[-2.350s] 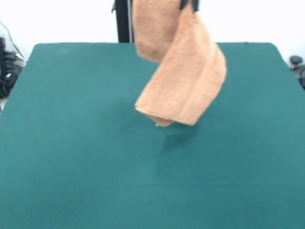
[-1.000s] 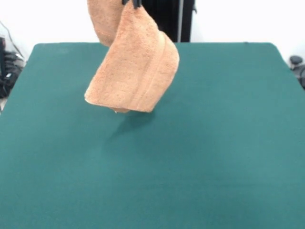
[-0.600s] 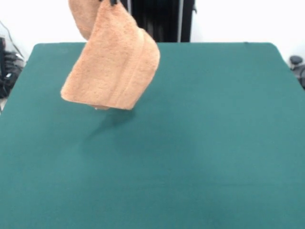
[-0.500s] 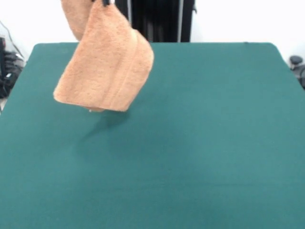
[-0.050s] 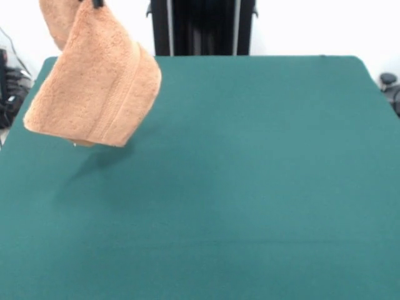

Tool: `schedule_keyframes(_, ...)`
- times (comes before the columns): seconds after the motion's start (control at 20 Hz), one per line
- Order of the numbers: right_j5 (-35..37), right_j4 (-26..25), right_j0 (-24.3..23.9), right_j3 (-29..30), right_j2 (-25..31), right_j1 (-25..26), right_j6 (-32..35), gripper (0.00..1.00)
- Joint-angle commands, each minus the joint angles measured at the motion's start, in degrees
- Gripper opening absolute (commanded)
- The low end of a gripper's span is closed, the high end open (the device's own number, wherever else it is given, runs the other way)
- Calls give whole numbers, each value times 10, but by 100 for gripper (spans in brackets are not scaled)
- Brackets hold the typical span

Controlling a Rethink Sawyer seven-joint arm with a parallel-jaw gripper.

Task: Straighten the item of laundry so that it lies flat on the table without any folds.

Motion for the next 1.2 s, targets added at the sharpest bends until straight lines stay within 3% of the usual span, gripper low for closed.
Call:
schedule_keyframes(0.05, -19, -18, 0, 46, 89, 14, -144, 0)
schedule_keyframes(0.5, -137, -1, -17, 122, 115, 11, -82, 0)
schedule_keyframes(1.2, -325, 5, 9, 196, 103, 30, 52, 0)
